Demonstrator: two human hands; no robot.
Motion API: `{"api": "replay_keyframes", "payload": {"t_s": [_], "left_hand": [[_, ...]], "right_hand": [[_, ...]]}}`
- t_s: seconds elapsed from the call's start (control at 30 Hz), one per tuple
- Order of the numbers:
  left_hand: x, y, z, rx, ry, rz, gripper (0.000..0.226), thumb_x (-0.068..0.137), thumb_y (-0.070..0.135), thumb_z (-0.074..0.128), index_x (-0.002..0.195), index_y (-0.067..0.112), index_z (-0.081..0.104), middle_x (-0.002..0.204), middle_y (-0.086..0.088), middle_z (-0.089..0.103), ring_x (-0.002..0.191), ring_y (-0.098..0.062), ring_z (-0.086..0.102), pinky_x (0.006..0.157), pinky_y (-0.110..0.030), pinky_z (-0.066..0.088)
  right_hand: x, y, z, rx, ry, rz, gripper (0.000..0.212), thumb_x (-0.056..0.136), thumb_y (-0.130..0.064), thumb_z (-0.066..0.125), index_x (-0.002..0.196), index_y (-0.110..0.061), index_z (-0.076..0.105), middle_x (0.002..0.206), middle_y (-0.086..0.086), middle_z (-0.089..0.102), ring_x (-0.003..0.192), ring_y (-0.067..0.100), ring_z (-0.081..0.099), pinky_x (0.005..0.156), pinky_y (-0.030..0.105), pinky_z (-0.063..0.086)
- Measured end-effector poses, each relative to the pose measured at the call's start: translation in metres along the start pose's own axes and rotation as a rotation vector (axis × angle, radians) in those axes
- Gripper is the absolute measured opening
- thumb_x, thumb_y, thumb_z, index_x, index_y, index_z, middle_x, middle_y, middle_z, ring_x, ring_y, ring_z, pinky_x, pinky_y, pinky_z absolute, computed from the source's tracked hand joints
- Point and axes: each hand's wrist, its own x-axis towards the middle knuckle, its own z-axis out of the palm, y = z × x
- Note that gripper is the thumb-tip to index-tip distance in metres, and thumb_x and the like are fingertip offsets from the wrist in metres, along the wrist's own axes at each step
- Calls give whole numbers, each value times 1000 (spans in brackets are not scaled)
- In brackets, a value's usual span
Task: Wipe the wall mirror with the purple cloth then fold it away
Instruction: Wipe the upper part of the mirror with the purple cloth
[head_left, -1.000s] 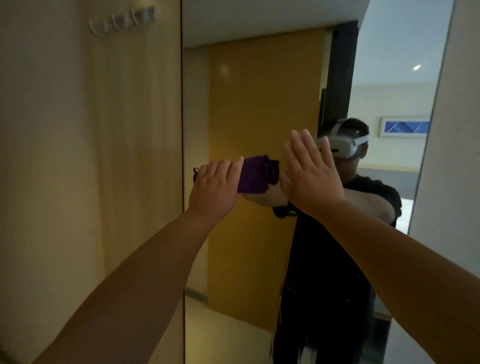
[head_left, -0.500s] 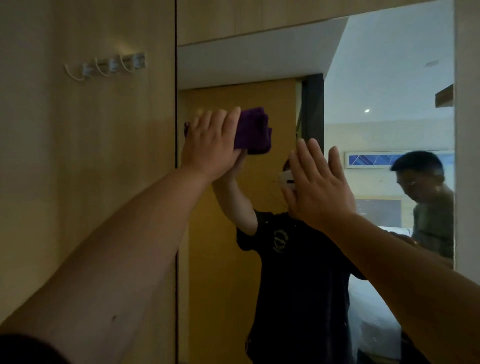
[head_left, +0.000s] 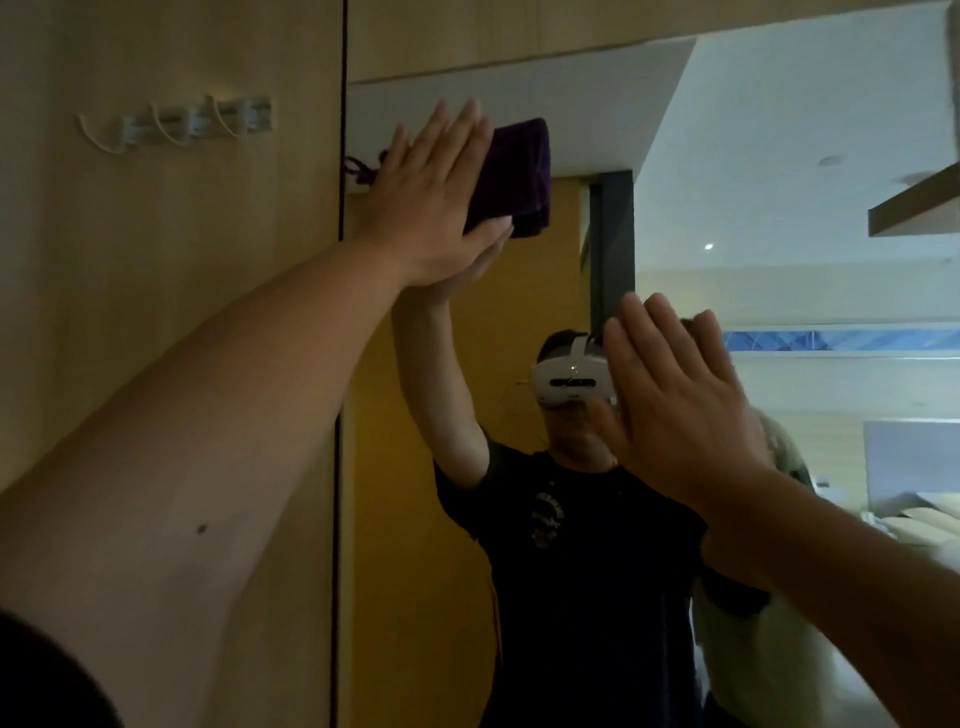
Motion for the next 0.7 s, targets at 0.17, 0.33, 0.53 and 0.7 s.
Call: {"api": "replay_keyframes", "payload": {"t_s": [0.17, 0.33, 0.53, 0.7], "left_hand": [[-24, 2, 2, 5, -6, 56, 91, 92, 73, 12, 157, 12, 0, 165, -9, -1, 152, -25, -2, 122, -46, 3], [-60, 11, 8, -35, -3, 68, 89, 94, 71, 14, 157, 9, 6, 165, -11, 4, 151, -25, 3, 122, -45, 6], [-192, 48, 35, -109, 13, 134, 87, 95, 67, 23, 154, 2, 23, 161, -16, 20, 150, -33, 15, 119, -54, 18], [-310, 94, 59, -176, 60, 150, 72, 99, 54, 34, 149, 3, 27, 158, -17, 23, 147, -36, 22, 117, -58, 23]], "right_hand": [[1, 4, -1, 9, 1, -20, 73, 99, -56, 26, 154, -7, 23, 164, 15, 13, 153, 31, 4, 122, 57, 9], [0, 5, -1, 38, 31, -34, 72, 99, -53, 32, 153, -5, 29, 163, 17, 19, 152, 32, 9, 122, 57, 10], [0, 2, -5, 72, 2, -30, 72, 99, -54, 30, 154, -7, 27, 164, 15, 17, 153, 31, 5, 123, 54, 4], [-4, 1, -10, 132, 6, -18, 68, 98, -49, 32, 151, -7, 33, 162, 14, 22, 152, 30, 9, 123, 51, 3]]}}
